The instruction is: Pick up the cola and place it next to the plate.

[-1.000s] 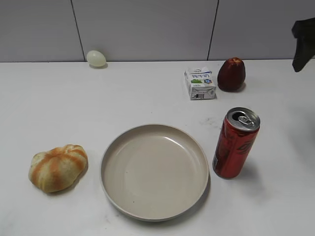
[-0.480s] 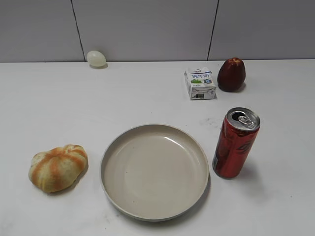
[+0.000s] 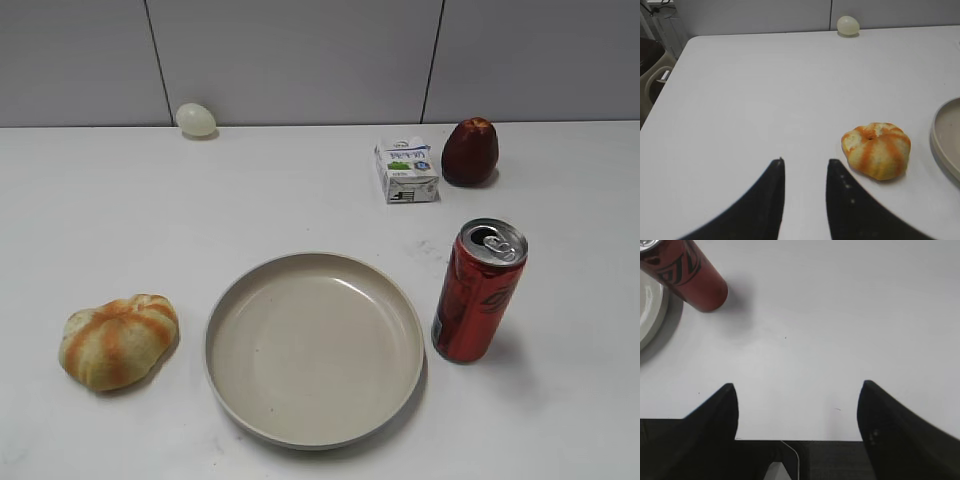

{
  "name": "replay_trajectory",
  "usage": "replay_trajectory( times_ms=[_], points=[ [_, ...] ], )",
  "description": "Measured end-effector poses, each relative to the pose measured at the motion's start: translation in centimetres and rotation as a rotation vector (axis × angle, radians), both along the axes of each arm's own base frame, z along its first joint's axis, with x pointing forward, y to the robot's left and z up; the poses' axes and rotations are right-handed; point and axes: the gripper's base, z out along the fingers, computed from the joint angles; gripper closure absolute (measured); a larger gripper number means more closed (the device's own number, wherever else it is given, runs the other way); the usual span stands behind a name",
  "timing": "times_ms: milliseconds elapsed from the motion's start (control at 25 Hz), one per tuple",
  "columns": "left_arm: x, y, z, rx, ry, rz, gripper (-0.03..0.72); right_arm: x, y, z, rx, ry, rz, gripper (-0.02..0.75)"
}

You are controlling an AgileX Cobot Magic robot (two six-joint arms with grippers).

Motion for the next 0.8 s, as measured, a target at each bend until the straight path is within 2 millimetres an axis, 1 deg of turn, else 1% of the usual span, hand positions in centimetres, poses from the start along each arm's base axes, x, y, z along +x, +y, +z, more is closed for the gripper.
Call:
replay_trajectory(
  times_ms=[120, 360, 600, 800],
  points=[
    [0.0, 0.0, 0.0, 0.0, 0.0, 0.0, 0.459, -1.9, -0.1, -0.8, 0.003, -0.06, 0.001, 0.148],
    [0.0, 0.0, 0.0, 0.0, 0.0, 0.0, 0.459, -4.6, -0.3, -0.3, 0.013, -0.235, 0.002, 0.15],
    [0.0, 0.0, 0.0, 0.0, 0.0, 0.0, 0.459, -6.4, -0.3, -0.1, 0.02, -0.348, 0.002, 0.162],
    [0.0, 0.0, 0.0, 0.0, 0.0, 0.0, 0.459, -7.4, -0.4, -0.1, 0.024, -0.415, 0.002, 0.164]
  ],
)
